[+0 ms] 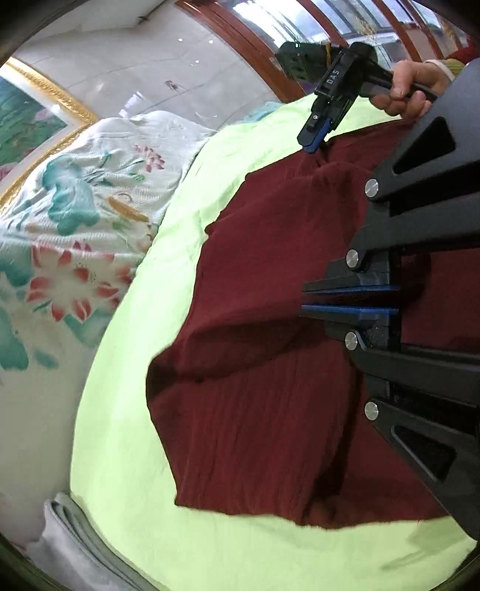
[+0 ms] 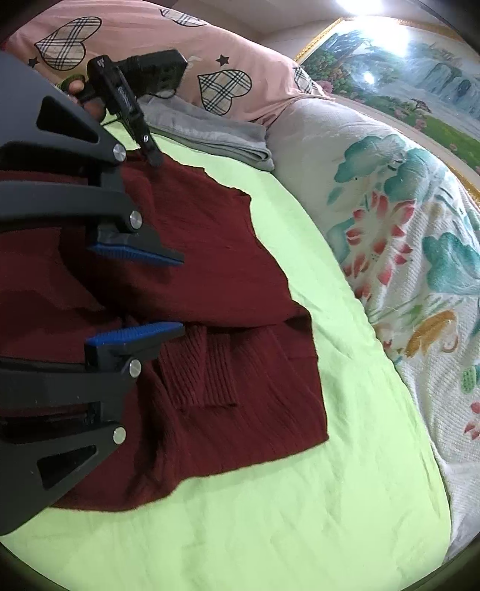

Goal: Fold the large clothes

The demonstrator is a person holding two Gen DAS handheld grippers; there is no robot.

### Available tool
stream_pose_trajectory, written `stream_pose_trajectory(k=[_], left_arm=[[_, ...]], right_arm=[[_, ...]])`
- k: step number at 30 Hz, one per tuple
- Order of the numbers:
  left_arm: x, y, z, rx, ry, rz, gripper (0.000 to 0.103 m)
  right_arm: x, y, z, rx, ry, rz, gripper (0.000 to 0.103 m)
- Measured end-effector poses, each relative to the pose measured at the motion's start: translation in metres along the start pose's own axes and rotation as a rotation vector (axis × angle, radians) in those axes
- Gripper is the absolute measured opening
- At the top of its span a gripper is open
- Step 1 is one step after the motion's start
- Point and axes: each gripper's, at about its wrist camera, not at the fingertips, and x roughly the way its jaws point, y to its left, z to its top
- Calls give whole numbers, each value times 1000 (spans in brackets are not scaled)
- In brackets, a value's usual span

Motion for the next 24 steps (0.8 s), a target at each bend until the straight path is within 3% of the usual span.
stream_pose_trajectory(k=[3,6,14,21,24], left_arm=[[9,18,-3,-47,61,-9,4],[17,23,-4,-84,79,-37,12],[49,10,-4,-68,154,-34,12],[66,-7,-9,-76,208,-123,14],[72,-7,-12,-92,243,-110,18]], right_arm=[[11,-3,0,20,19,9,37],[17,-7,-1,46,27,19,37],[27,-13,0,68,53,14,37],[33,-15,-1,74,67,19,37],[32,-16,-1,78,66,22,37]])
